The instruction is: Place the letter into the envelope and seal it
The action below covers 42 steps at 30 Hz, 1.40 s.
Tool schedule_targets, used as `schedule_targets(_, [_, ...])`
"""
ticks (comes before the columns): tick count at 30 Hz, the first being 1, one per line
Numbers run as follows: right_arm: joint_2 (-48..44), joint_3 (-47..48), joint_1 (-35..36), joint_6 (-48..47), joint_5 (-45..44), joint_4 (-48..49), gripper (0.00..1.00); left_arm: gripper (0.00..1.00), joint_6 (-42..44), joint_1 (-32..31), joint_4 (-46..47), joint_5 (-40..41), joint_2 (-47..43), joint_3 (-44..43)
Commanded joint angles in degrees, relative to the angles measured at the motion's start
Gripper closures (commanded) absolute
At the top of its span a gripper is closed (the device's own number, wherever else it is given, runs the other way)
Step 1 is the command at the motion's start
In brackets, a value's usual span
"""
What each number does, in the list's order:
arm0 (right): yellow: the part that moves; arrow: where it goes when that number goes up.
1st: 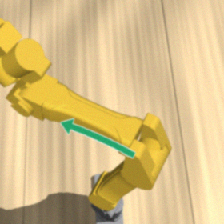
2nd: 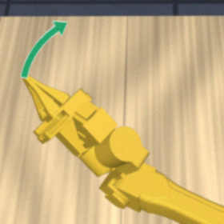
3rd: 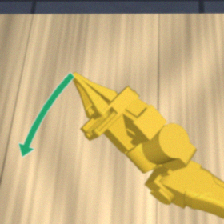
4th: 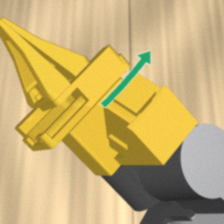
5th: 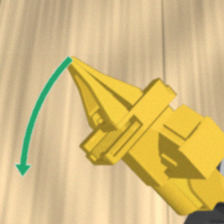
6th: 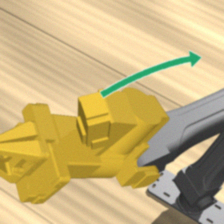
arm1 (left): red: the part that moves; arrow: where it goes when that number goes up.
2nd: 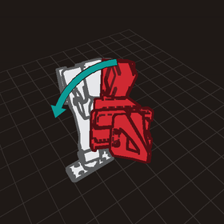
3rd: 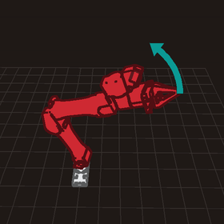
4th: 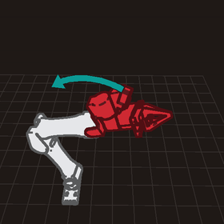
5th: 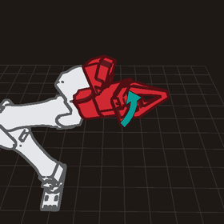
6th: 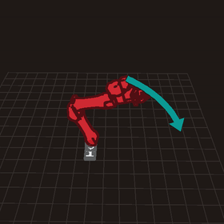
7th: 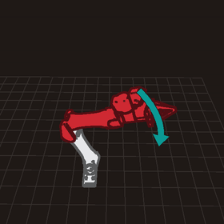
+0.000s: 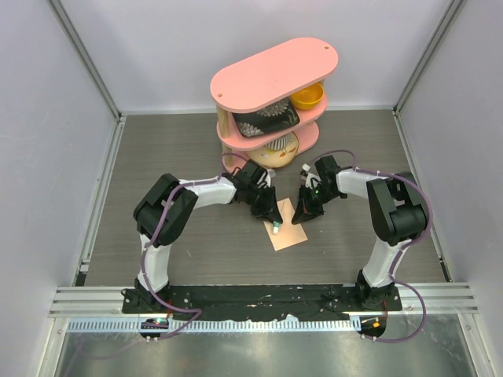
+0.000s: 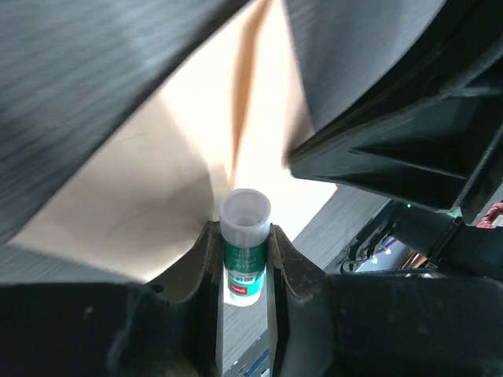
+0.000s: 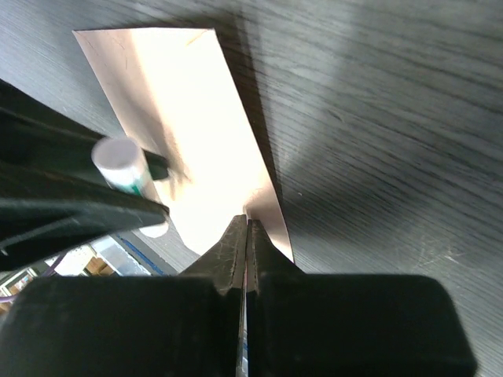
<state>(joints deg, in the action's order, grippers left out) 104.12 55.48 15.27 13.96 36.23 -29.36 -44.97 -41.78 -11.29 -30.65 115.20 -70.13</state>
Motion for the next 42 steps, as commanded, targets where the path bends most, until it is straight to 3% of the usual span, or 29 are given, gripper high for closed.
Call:
schedule_targets(1, [-0.32,-1.26,0.03,-1.91,-8.54,0.98,0.99,1.00,2.69,2.32,-8.66,5.44,-1.99,1.84])
schedule_targets(4, [-0.58,-1.26,0.72,-2.09,-7.75,1.06,0.99,1.00,3.40,2.23,-7.36,3.68,-2.96,0.88])
schedule_targets(10, [-3.57,-0.99,3.89,-1.83,-7.13,1.86,0.99,1.00,-3.10,0.30,2.22,-0.63,-6.04,-0.44])
schedule_targets(16, [-3.04,-0.29,3.89,-2.18,-8.01,0.80,0.99,1.00,-6.35,-1.02,5.13,0.07,0.02,-3.52])
schedule_targets(27, [-1.64,-0.81,3.46,-2.53,-9.86,0.36,0.99,1.00,-4.69,2.93,-0.48,6.22,3.11,-0.37])
schedule_targets(34, [-2.16,-0.55,3.19,-3.49,-7.93,0.19,0.99,1.00,-4.25,4.60,0.65,1.04,-1.81,2.98])
schedule_targets(37, [-3.82,-0.20,3.28,-4.29,-4.16,0.62,0.99,1.00,-5.21,4.69,4.95,-3.35,-5.06,4.03])
schedule_targets(42, [-8.83,1.46,3.45,-3.50,6.39,2.21,0.96,1.00,-12.07,5.57,20.25,-9.95,-12.60,9.03])
